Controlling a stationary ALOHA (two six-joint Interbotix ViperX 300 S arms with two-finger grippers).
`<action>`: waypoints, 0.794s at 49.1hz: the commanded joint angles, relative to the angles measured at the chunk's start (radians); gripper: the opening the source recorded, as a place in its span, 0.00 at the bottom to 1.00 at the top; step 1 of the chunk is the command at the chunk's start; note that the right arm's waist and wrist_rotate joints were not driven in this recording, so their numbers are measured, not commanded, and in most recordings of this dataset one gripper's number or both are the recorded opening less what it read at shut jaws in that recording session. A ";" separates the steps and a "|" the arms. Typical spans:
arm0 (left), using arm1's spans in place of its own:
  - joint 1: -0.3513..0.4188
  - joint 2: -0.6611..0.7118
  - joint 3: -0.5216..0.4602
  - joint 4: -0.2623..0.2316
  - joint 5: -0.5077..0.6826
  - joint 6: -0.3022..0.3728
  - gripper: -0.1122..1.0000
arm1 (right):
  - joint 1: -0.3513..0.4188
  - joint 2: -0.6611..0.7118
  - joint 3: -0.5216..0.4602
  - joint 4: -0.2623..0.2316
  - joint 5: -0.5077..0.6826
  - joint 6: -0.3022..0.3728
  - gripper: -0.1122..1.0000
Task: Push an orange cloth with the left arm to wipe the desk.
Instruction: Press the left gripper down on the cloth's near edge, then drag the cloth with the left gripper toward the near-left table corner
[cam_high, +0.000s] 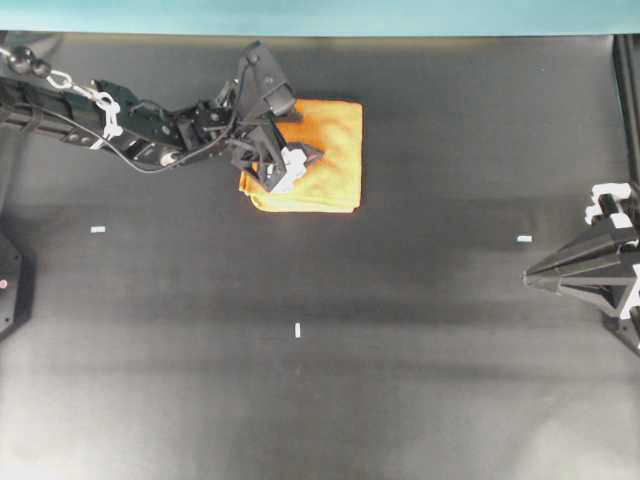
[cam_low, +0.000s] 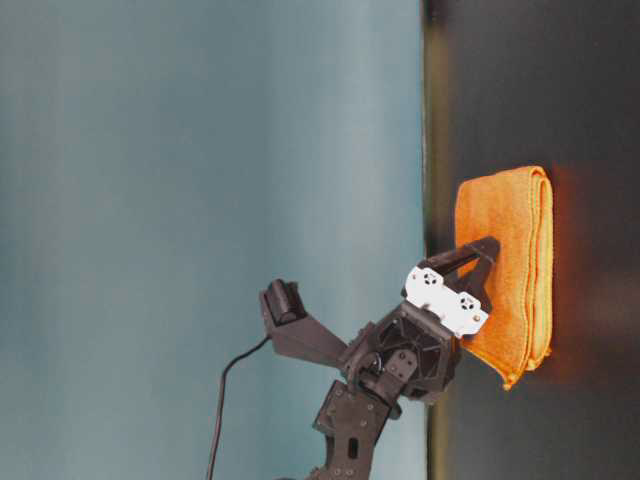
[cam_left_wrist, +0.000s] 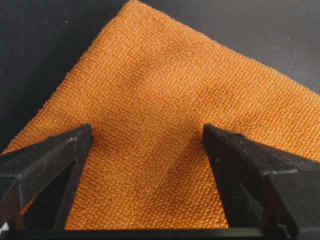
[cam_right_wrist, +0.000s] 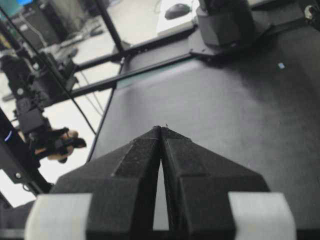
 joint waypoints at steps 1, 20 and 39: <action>-0.002 -0.005 0.003 0.003 0.005 -0.006 0.88 | 0.000 -0.005 -0.006 0.002 -0.006 0.000 0.11; -0.084 -0.080 0.146 0.003 0.028 0.000 0.88 | 0.000 -0.055 0.002 0.002 0.044 0.000 0.11; -0.278 -0.259 0.341 0.003 0.028 -0.006 0.88 | -0.002 -0.074 0.003 0.002 0.061 0.002 0.11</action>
